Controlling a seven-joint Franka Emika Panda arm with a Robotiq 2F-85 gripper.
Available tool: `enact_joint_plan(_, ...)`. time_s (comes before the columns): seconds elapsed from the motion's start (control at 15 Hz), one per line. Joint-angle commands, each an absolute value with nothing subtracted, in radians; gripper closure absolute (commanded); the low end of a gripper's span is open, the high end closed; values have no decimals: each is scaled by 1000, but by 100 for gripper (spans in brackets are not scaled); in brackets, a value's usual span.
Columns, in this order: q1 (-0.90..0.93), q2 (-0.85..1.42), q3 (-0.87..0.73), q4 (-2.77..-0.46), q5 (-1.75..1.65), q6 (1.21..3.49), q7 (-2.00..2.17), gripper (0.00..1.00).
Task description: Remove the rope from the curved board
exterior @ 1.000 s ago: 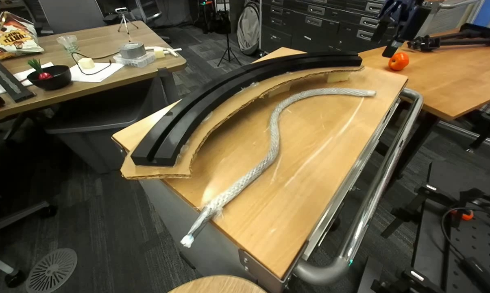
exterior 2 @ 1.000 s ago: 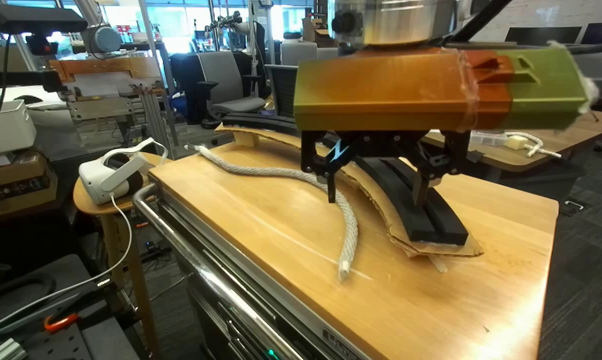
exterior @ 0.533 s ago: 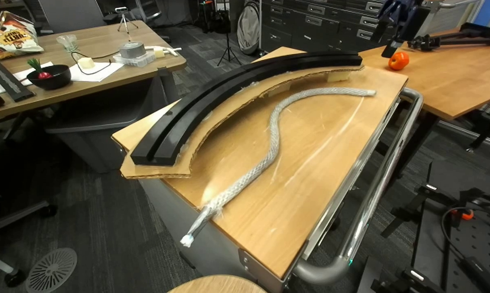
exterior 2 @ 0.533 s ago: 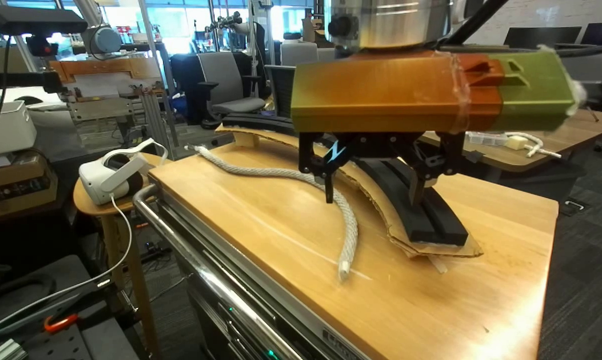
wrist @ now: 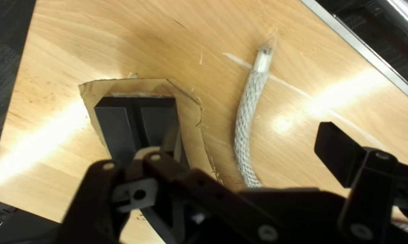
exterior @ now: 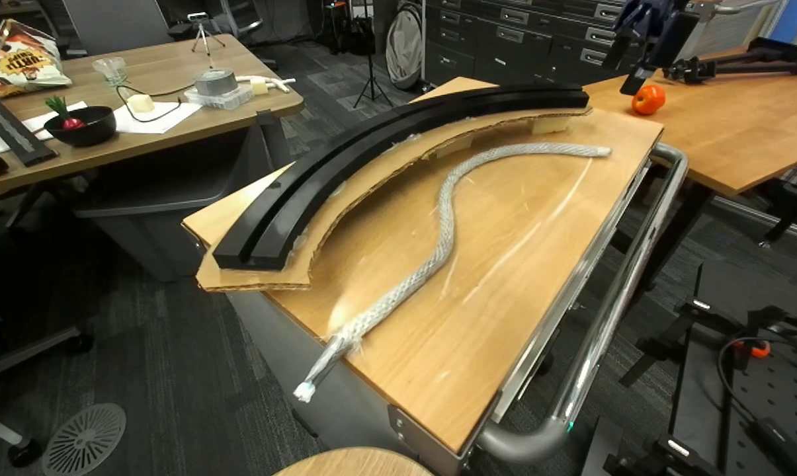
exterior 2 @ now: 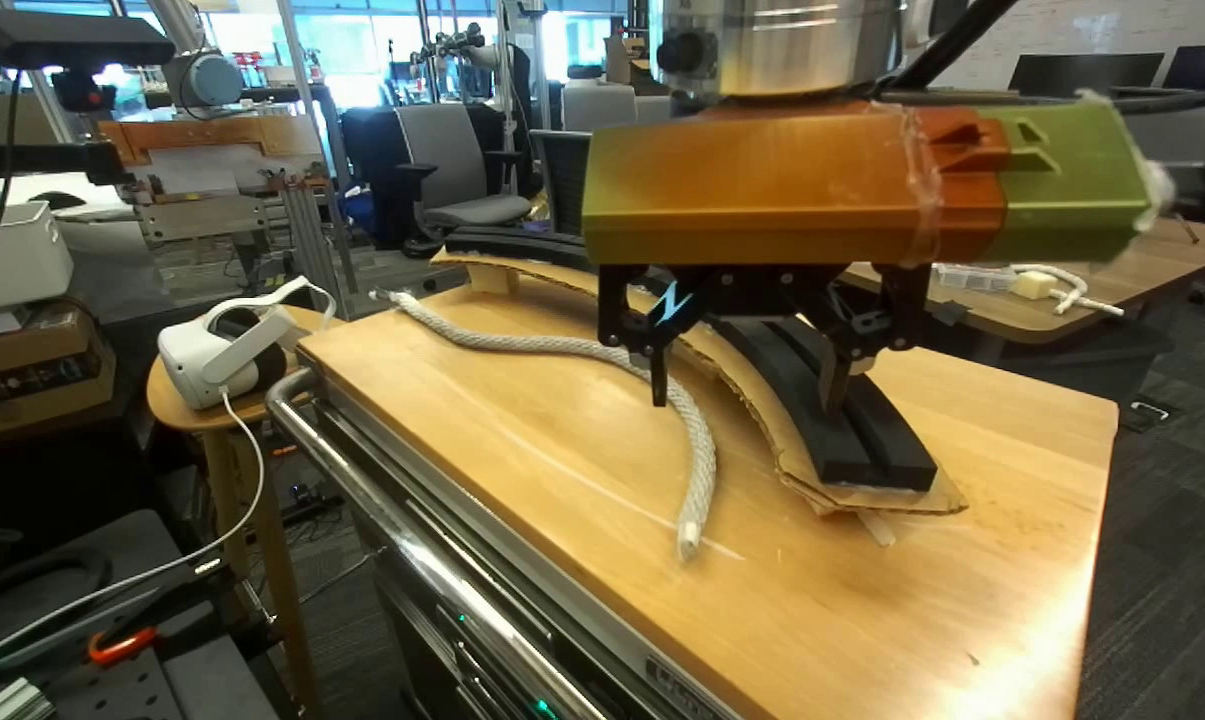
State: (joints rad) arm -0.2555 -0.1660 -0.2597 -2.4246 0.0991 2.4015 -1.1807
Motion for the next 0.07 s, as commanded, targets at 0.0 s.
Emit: enact_joint_plan(0.0,-237,-167,-278,-2424,93,2401,-1176,0)
